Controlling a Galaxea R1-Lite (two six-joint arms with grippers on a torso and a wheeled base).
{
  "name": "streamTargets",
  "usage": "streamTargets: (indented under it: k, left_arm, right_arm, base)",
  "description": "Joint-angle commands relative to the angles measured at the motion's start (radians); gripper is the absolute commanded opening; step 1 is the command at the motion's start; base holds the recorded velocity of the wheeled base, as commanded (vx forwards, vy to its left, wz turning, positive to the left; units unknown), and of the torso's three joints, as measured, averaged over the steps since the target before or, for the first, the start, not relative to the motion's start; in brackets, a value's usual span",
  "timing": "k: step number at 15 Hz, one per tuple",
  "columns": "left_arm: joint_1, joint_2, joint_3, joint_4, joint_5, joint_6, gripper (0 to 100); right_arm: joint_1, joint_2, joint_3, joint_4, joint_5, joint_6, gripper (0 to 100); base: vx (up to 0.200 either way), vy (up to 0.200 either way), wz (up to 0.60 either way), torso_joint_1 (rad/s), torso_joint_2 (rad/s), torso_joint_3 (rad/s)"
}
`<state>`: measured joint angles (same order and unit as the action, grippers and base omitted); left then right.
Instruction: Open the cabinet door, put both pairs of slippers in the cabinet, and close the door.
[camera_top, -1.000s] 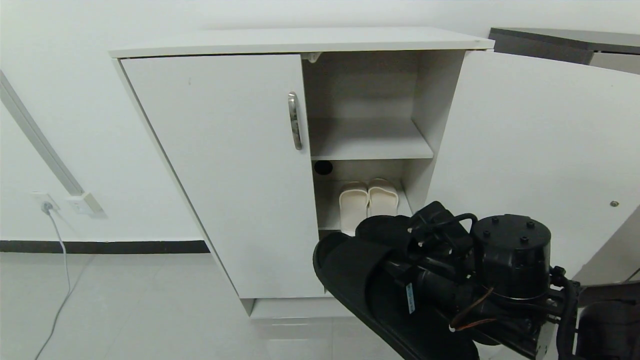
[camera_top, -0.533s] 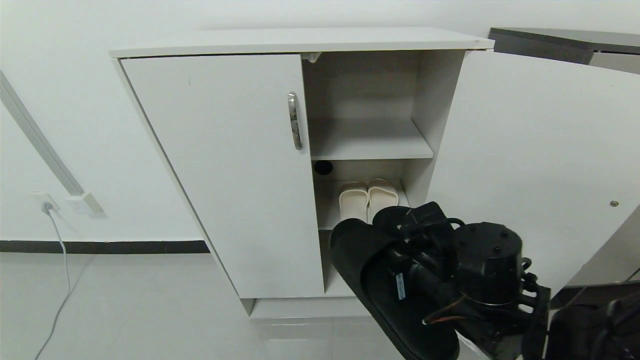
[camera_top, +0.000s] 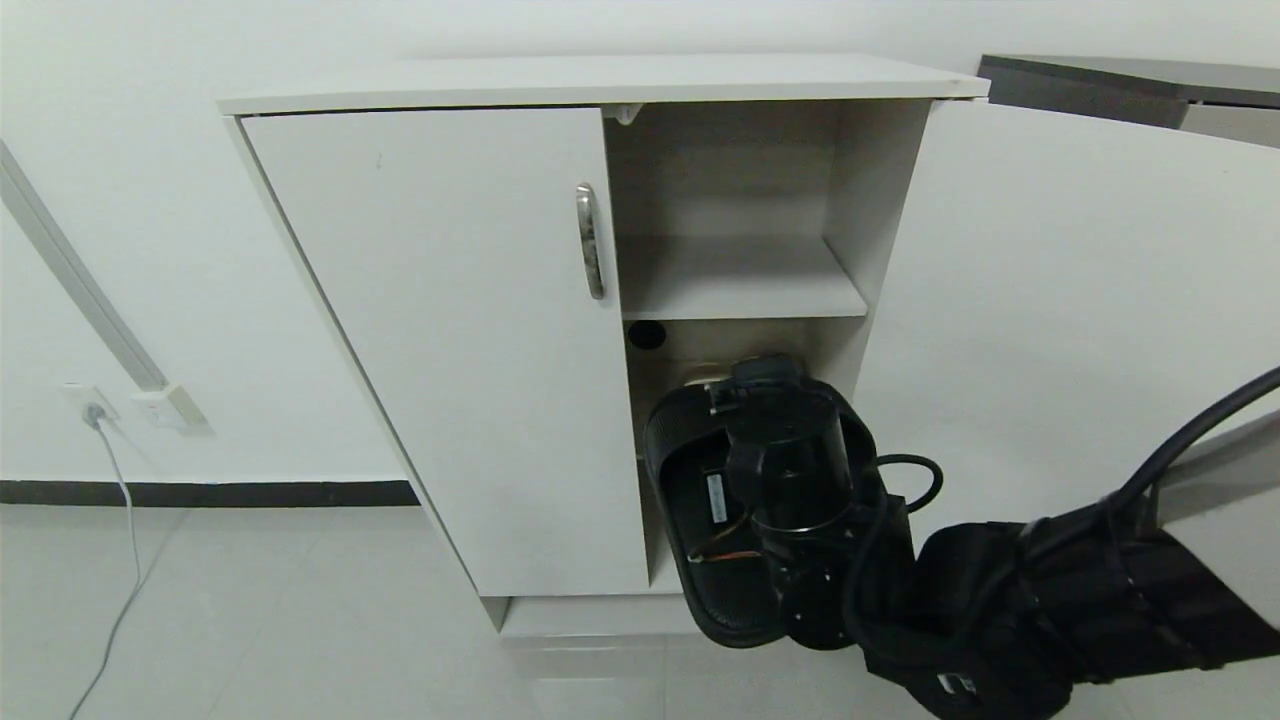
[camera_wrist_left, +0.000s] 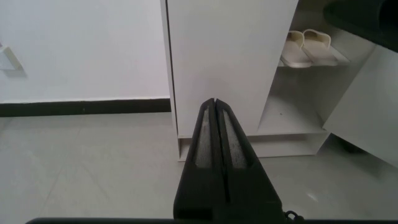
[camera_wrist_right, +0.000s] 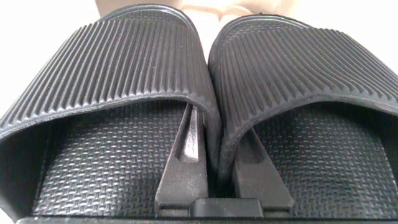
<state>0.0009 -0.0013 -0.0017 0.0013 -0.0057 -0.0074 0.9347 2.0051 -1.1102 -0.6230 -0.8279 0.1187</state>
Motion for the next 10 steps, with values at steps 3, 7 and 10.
streamTargets:
  k: [3,7,10]
  left_arm:
    - [0.001,0.001,0.0,0.0,0.0,0.0,0]
    - [0.001,0.001,0.0,-0.001,0.0,0.003,0]
    - [0.001,0.001,0.0,-0.001,0.0,0.003,0]
  right_arm:
    - [0.001,-0.043,-0.252,0.309,-0.076,0.091,0]
    - [-0.017,-0.068,-0.338,0.434,-0.077,0.091,0]
    - [-0.027,-0.058,-0.349,0.433,-0.077,0.093,0]
  base:
    - [0.0,0.0,0.0,0.0,0.0,0.0]
    - [0.0,0.0,0.0,0.0,0.0,0.0]
    - [0.0,0.0,0.0,0.0,0.0,0.0]
